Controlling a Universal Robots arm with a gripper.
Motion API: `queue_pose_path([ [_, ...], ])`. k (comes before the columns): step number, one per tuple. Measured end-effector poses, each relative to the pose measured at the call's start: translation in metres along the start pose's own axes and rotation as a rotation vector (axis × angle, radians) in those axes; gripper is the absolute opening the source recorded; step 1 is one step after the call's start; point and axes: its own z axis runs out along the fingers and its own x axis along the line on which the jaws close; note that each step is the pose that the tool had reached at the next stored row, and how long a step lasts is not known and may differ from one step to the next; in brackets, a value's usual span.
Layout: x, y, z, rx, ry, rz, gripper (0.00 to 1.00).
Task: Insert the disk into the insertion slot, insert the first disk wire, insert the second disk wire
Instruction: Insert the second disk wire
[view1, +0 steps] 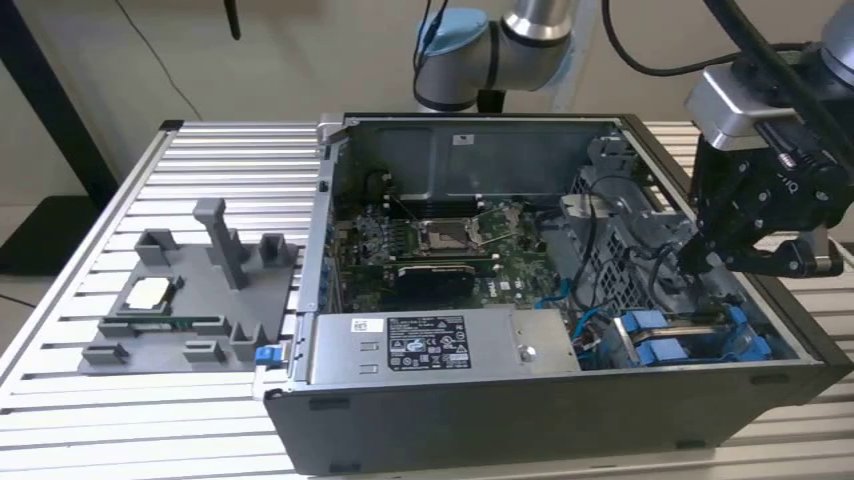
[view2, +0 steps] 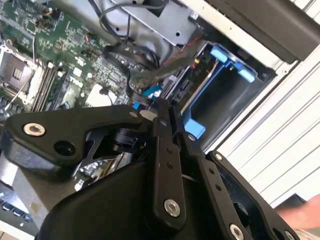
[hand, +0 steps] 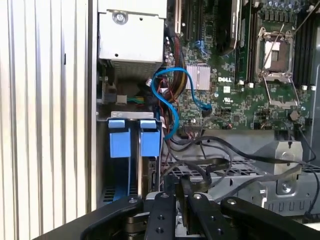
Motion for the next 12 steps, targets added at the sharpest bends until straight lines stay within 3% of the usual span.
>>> queue_pose_path([
  [8,0.0007,0.003,0.0004,0.0022,0.0001,-0.001,0.16],
  [12,0.0014,0.0032,0.0041,0.0235,0.0005,-0.005,0.16],
])
